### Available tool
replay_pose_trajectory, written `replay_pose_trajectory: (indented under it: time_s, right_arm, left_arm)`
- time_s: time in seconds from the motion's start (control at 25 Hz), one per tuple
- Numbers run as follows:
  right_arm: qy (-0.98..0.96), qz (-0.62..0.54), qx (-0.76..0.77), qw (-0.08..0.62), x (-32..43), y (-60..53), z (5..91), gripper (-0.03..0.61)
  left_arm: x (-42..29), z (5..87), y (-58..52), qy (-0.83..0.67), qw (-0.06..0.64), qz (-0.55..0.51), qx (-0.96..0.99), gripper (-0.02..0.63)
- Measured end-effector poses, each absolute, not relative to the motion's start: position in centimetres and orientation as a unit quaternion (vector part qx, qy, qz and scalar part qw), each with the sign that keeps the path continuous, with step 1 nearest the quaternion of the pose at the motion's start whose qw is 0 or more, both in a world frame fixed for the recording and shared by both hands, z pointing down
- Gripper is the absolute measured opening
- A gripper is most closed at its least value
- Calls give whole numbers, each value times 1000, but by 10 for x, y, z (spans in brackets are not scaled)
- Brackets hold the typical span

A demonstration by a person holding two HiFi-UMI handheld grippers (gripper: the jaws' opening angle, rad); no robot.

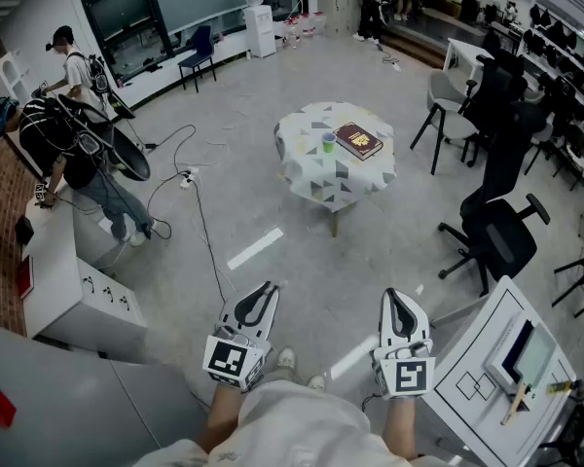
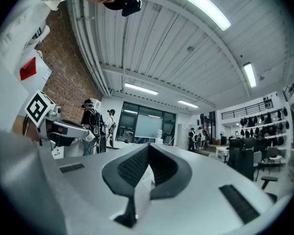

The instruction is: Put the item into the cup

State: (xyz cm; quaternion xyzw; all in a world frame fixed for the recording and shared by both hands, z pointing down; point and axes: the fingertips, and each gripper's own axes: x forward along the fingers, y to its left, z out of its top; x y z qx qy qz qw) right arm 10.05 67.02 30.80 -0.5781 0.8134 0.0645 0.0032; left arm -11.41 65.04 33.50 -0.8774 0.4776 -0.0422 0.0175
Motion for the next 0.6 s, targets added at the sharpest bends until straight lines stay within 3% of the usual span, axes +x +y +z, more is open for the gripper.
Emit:
replay_pose_trajectory:
  time_s: [0.6]
  right_arm:
    - [815, 78, -574, -15, 78, 626, 310, 7]
  left_arm:
    - [-115, 345, 601, 466, 20, -46, -884, 60]
